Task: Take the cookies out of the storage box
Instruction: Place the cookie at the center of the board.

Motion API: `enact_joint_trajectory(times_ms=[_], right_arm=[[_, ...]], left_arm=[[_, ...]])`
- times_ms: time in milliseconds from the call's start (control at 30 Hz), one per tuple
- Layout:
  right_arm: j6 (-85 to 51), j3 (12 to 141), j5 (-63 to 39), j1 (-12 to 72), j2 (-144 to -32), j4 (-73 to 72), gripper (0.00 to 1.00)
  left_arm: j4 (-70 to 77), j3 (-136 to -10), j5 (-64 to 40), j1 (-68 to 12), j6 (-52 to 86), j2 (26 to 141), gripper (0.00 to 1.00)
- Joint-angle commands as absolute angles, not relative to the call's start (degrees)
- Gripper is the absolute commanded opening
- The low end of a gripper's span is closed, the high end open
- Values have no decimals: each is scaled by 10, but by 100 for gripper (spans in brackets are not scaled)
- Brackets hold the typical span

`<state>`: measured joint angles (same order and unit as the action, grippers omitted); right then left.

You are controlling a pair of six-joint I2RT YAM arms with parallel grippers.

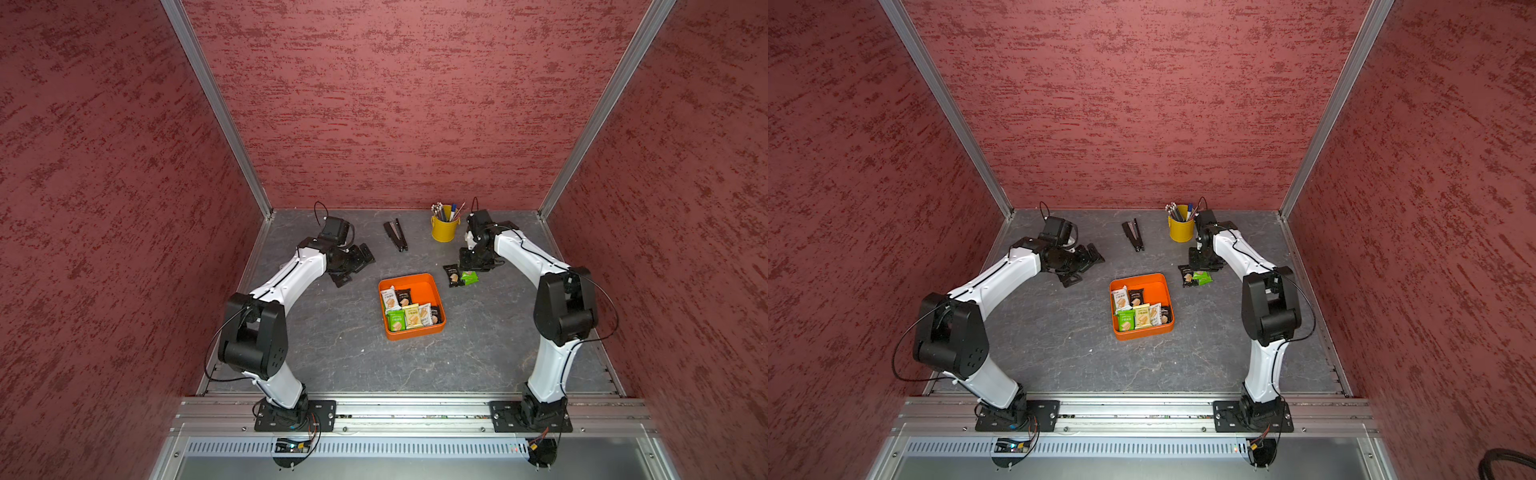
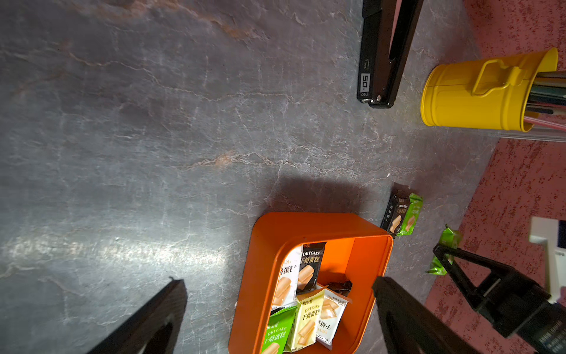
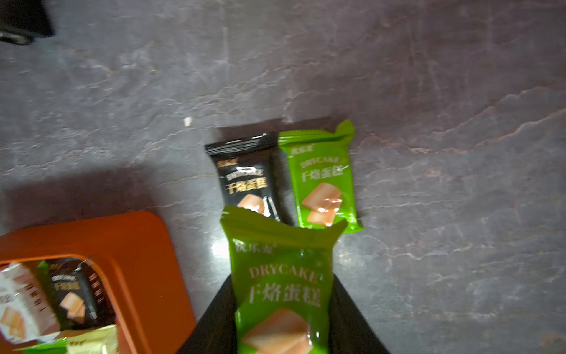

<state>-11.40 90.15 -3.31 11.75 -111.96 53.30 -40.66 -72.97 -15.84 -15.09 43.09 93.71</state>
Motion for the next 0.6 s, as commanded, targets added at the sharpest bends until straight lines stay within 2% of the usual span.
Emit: enact_joint_trajectory(times_ms=[0, 567], right_arm=[[-101, 914, -22, 86, -1141, 509, 37], [-78, 969, 6, 31, -1228, 482, 39]], left_arm=[[-418, -721, -132, -157, 443, 911, 100], [-432, -678, -93, -165, 469, 854, 100]])
